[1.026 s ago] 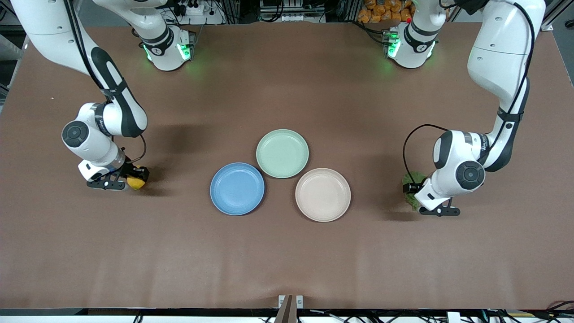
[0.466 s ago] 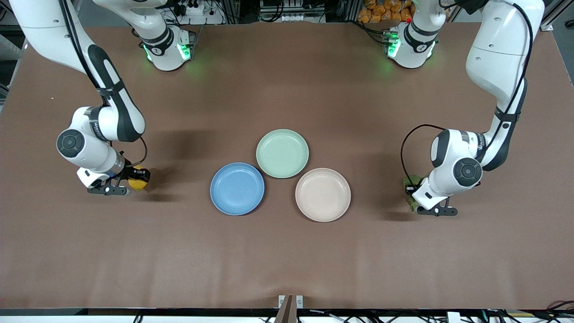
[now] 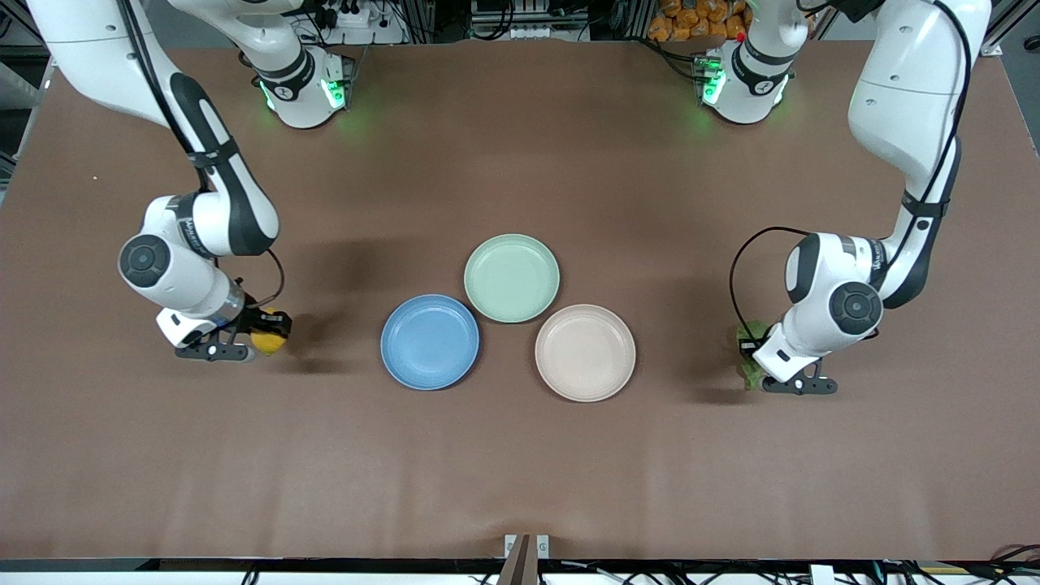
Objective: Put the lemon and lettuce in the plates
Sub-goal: 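Carry the lemon to the blue plate while the left gripper carries lettuce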
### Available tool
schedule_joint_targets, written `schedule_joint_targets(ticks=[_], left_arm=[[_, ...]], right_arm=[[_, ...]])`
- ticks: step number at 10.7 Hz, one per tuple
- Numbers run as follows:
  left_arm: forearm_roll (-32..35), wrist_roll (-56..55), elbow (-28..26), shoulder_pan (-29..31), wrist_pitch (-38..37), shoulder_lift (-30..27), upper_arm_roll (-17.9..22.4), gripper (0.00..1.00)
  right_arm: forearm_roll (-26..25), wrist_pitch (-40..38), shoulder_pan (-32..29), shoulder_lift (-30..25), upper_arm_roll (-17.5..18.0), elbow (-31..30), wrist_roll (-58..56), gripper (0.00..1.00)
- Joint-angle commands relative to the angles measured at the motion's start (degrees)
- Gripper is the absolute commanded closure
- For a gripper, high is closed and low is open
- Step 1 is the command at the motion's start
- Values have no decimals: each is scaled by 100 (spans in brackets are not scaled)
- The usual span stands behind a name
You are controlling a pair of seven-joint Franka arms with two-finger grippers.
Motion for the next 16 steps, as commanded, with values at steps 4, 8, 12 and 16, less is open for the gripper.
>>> schedule_joint_targets(ticks=[4, 8, 12, 16], left_arm=[[-601, 64, 66, 32, -10, -749, -15, 100], [-691, -698, 101, -4, -28, -767, -392, 100], [-648, -2148, 268, -275, -28, -715, -894, 100], [-612, -3098, 452, -803, -19, -575, -894, 100]], right_arm=[[-34, -93, 79, 86, 739, 336, 1343, 84], [-34, -67, 642, 543, 862, 898, 2468, 84], [-130, -14, 1037, 1052, 863, 1337, 2961, 84], [-524, 13, 1302, 1413, 863, 1619, 3103, 82]])
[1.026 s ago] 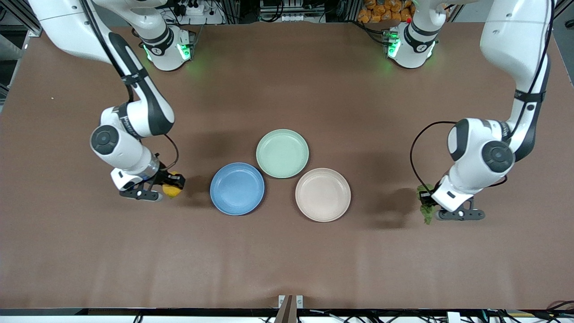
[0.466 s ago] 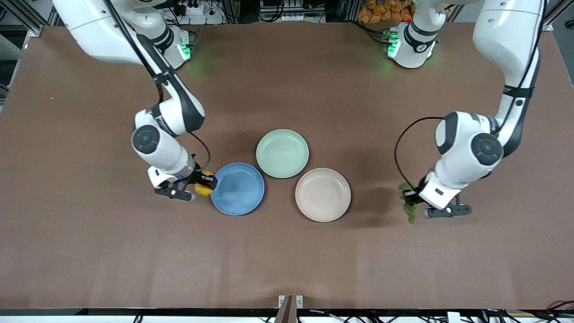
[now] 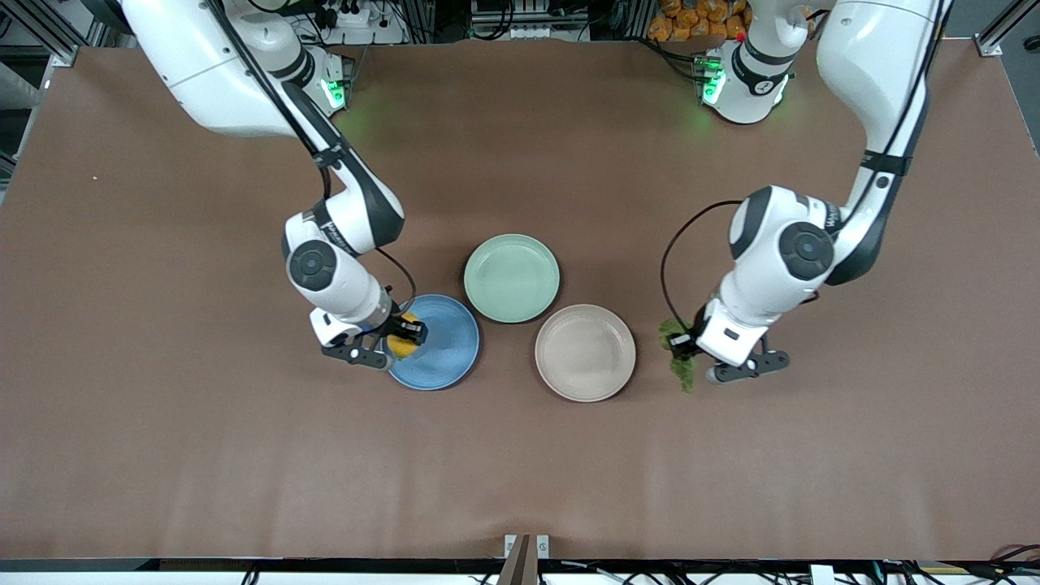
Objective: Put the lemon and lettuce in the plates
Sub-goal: 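Carry the lemon to the blue plate while the left gripper carries lettuce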
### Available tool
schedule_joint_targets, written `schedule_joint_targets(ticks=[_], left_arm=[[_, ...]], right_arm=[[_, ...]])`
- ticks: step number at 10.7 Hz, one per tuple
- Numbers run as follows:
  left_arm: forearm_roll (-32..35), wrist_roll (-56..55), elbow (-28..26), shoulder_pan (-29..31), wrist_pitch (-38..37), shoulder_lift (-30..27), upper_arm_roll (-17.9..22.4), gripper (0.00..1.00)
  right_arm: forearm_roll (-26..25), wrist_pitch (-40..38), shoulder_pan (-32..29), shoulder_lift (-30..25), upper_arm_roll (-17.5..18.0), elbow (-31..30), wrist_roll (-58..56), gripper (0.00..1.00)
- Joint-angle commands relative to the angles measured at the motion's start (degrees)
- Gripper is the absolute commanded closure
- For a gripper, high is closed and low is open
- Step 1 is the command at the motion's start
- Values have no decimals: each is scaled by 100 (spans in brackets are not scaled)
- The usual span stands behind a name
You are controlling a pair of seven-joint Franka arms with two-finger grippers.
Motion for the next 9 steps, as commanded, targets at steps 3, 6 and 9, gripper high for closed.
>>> schedule_joint_targets(ticks=[3, 6, 9], left_arm=[[-30, -901, 415, -566, -22, 348, 33, 100], [-21, -1333, 434, -778, -48, 428, 68, 69], [348, -1351, 407, -831, -75, 480, 86, 0]], right_arm=[[-760, -15, 96, 301, 24, 279, 208, 77], [-760, -15, 131, 319, 24, 279, 217, 70], [-751, -15, 245, 354, 24, 288, 234, 70]])
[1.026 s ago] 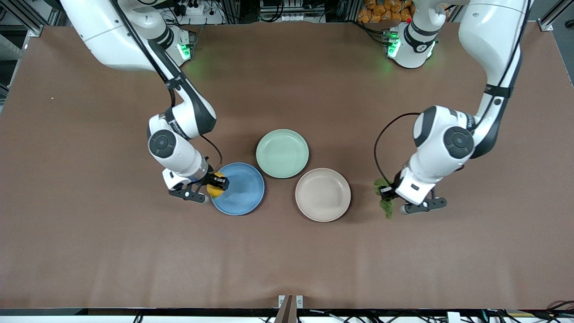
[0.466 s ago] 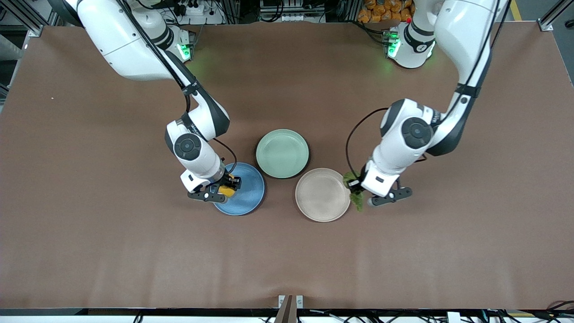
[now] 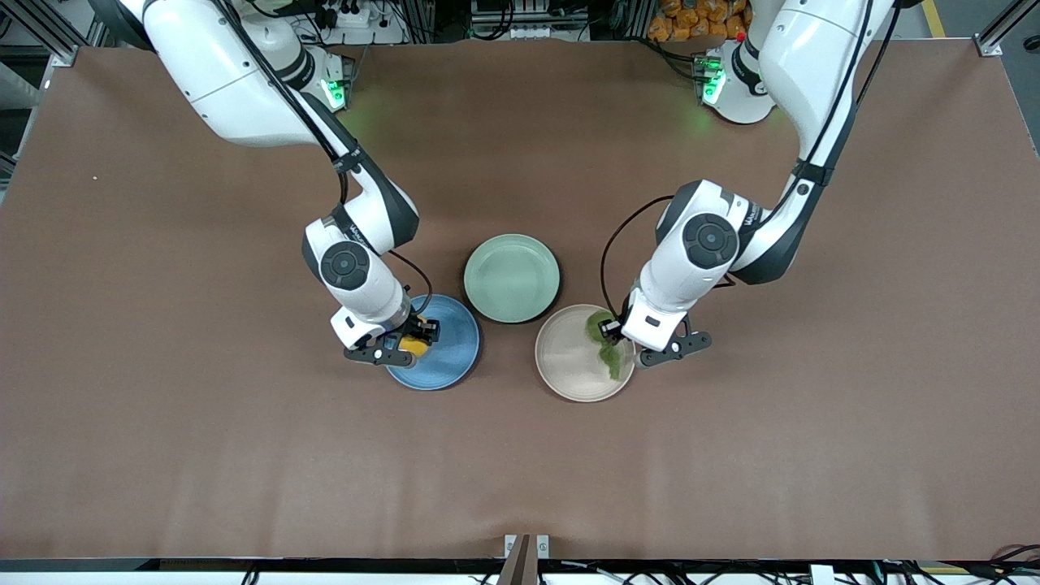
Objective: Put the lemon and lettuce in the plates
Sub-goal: 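Open the left gripper over the cream plate while the right gripper lowers lemon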
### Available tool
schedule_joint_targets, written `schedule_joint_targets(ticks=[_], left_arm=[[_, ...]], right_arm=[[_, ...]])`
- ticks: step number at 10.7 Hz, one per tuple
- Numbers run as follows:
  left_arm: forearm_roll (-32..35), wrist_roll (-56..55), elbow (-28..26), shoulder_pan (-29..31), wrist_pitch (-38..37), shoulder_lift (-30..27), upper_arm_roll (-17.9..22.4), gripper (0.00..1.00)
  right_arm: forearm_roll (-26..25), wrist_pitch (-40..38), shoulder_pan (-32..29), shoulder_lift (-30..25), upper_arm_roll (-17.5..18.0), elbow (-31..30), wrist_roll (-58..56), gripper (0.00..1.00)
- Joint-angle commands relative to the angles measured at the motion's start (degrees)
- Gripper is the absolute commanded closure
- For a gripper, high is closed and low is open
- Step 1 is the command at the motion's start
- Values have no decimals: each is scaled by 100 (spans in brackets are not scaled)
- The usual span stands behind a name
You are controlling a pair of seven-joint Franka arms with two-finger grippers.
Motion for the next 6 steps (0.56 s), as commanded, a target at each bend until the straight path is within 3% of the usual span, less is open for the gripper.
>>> schedule_joint_targets(ticks=[1, 2, 3, 4, 5, 6], left_arm=[[202, -141, 93, 48, -71, 4, 61, 0], [236, -97, 128, 241, -71, -22, 61, 0], [463, -97, 137, 312, -71, -22, 70, 0], [944, -88, 146, 391, -71, -40, 79, 0], [1149, -45, 137, 592, -80, -101, 70, 0], [1151, 86, 137, 742, -141, -171, 61, 0]], right_arm=[[-180, -16, 120, 172, 18, 164, 263, 68], [-180, -16, 120, 234, 18, 225, 368, 60], [-189, -16, 120, 269, 18, 243, 421, 44], [-180, -16, 120, 278, 18, 244, 431, 12], [-241, -16, 129, 270, 18, 252, 422, 0], [-320, -25, 129, 270, 18, 296, 422, 0]])
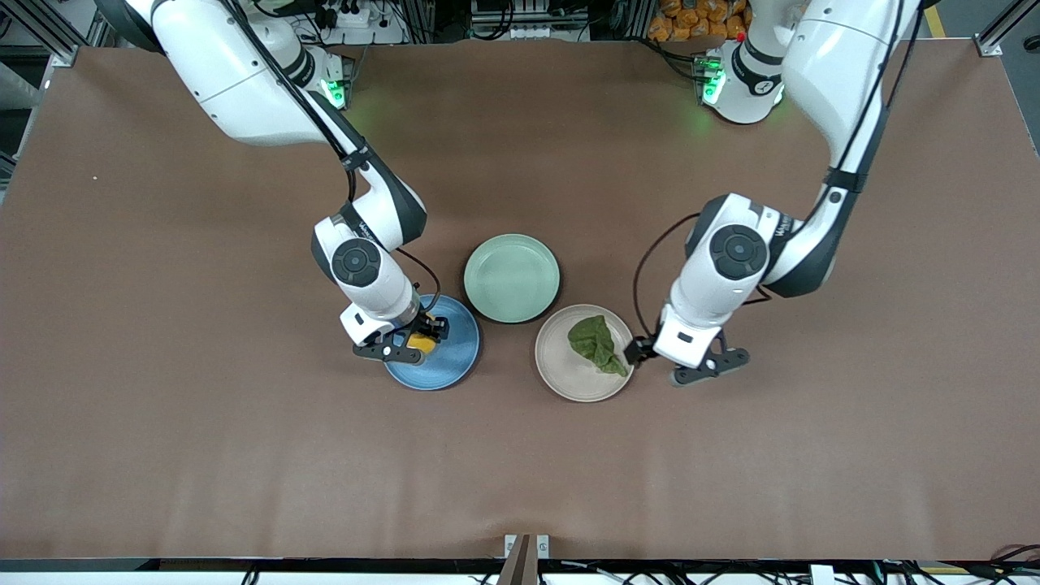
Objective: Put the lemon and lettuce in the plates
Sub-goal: 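Open the left gripper over the cream plate while the right gripper lowers lemon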
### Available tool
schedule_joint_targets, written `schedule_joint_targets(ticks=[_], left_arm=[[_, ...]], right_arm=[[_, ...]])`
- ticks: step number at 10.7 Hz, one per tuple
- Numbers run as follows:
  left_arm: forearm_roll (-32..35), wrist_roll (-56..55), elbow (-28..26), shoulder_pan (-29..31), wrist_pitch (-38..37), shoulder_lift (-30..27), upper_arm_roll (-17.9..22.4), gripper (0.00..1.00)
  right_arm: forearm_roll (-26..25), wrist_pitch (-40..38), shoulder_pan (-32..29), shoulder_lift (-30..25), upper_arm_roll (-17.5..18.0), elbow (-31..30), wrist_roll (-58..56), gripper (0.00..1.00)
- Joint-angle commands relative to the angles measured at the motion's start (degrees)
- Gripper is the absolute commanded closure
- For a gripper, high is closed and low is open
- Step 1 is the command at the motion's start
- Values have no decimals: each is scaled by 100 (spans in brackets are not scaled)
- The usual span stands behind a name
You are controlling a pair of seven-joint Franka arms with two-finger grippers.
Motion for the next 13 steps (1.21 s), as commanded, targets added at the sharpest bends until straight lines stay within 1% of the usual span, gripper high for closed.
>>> schedule_joint_targets(ticks=[1, 3, 4, 5, 6, 7, 9, 10, 13], left_arm=[[213, 137, -12, 287, -319, -204, -43, 0], [204, 216, -38, 341, -504, -257, -52, 0], [213, 286, -56, 367, -775, -362, -61, 0], [213, 530, -134, 437, -1099, -433, -61, 0], [221, 689, -318, 533, -1224, -529, -79, 0], [213, 761, -590, 526, -1226, -687, -61, 0], [126, 1207, -1484, 604, -1208, -1475, 9, 0], [-6, 1497, -1828, 613, -1208, -1836, 140, 0], [-909, 2140, -2743, 605, -1217, -2794, 456, 0]], right_arm=[[-254, -36, 24, 152, 18, 269, 197, 0], [-210, -141, 24, 99, 27, 375, 179, 0], [-184, -246, 24, 90, 27, 462, 179, 0], [-184, -482, 16, 90, 27, 611, 162, 0], [-210, -850, 16, 73, 27, 813, 118, 0], [-227, -1210, -2, 20, 27, 971, 74, 0], [-228, -1555, -72, -251, 18, 999, -301, 0], [-228, -1800, -124, -400, 18, 999, -496, 0], [-210, -2363, -361, -805, 9, 999, -1067, 0]])
